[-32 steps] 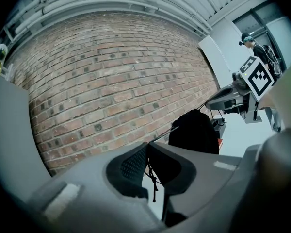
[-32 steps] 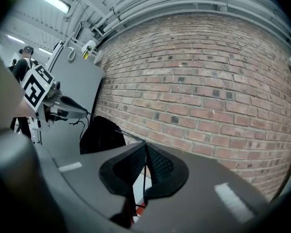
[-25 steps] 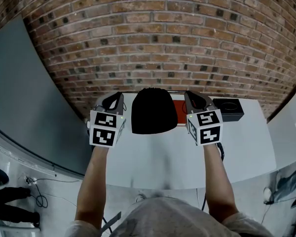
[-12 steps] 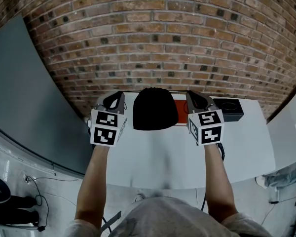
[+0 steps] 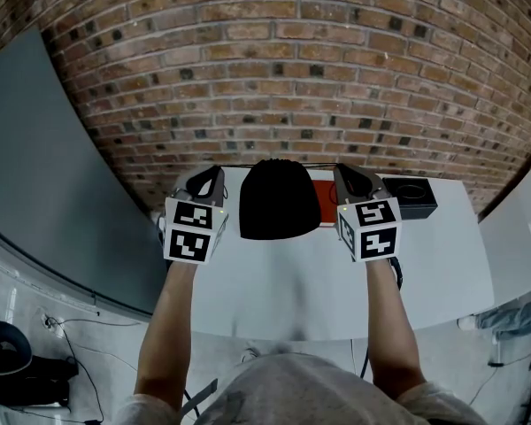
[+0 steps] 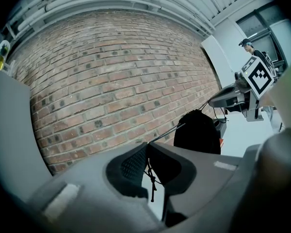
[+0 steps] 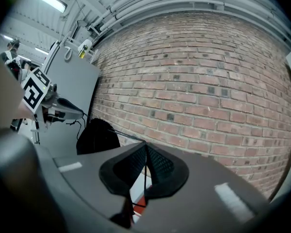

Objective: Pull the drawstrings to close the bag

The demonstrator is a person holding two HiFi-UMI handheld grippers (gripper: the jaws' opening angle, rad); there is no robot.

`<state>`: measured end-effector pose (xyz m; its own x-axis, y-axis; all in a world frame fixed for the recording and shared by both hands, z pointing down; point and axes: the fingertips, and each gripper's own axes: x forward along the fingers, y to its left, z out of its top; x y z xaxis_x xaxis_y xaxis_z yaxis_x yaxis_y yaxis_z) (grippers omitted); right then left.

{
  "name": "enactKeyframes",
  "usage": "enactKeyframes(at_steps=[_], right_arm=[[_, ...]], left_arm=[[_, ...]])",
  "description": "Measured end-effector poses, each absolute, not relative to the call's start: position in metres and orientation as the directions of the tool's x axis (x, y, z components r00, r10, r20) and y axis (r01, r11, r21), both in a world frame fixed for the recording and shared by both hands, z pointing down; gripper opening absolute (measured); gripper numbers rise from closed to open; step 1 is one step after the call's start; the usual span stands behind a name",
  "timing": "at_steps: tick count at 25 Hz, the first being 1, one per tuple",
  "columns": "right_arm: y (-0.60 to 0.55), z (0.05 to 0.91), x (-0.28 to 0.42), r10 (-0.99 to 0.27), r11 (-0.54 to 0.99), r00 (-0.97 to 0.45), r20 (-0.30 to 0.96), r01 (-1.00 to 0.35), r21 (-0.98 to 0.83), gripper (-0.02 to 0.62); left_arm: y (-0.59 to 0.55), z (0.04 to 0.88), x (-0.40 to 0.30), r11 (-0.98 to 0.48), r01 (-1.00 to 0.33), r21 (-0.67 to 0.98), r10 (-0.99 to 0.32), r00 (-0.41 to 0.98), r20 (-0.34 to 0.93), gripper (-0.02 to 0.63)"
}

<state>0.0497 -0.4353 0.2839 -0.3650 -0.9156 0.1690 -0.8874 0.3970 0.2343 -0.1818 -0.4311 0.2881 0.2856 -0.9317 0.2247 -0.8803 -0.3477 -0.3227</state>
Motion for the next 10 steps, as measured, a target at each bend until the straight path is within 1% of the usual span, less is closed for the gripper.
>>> enactKeyframes(at_steps=[10], right_arm=[[-0.4390,0.2862,0.0459,-0.915,0.398,-0.363,0.178,-0.885,0.241,0.006]], left_arm=[[-0.4342,0.2896,-0.1856,-0.350,-0.880,-0.321,-0.930,0.286,0.230,0.015]])
